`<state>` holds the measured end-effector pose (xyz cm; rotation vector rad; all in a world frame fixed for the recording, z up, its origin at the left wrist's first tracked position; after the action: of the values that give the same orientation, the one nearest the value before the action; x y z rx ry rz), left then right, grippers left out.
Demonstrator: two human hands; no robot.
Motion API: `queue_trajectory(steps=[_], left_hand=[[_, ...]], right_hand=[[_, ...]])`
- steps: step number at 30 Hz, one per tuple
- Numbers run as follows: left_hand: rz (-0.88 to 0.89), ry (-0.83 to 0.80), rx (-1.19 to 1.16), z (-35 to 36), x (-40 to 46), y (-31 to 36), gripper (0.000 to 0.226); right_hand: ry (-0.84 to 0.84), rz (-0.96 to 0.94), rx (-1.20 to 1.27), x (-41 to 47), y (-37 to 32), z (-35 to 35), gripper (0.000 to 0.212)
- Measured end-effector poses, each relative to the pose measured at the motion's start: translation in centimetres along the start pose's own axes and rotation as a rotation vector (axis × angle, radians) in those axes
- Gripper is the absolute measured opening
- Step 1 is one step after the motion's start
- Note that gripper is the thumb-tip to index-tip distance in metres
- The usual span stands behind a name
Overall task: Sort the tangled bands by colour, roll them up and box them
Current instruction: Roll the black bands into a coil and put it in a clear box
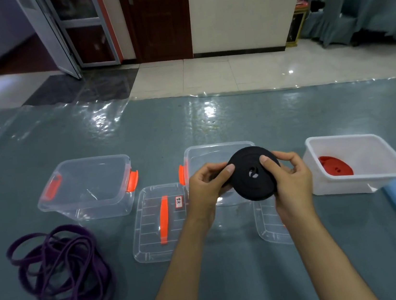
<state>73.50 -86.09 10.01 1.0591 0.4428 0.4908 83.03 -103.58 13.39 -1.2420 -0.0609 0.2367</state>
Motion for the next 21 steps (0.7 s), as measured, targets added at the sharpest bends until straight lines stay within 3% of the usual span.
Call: queue_trajectory(steps=[4,10,16,21], left_hand=[[0.022,-0.004,0.022,0.0,0.8,0.0,0.024],[0.132,0.23,0.102,-2.4,1.8,-0.3,0.021],[-0.173,0.16,-0.082,-2.5,5.3,-4.1,0.03],[-0.278,0.267,-0.042,-4.8,10.8,-5.9,0.032]], right_hand=[[0.102,0.026,0.043,1.2,1.2,-0.2,0.021],[0.129,0.03,0.004,3.1,3.2,1.3,0.019],[0.219,0.134,0.049,6.3,6.5,2.0,0.021],[0.15,0.276,-0.035,10.3,10.3,2.9,0.021]])
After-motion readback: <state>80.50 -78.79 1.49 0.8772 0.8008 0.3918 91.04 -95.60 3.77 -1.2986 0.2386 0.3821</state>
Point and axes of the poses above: each hand's wrist, its own x-axis towards the middle knuckle, its own z-axis out of the palm, y = z × x, the point moved 9 cm from there along x, towards the middle knuckle
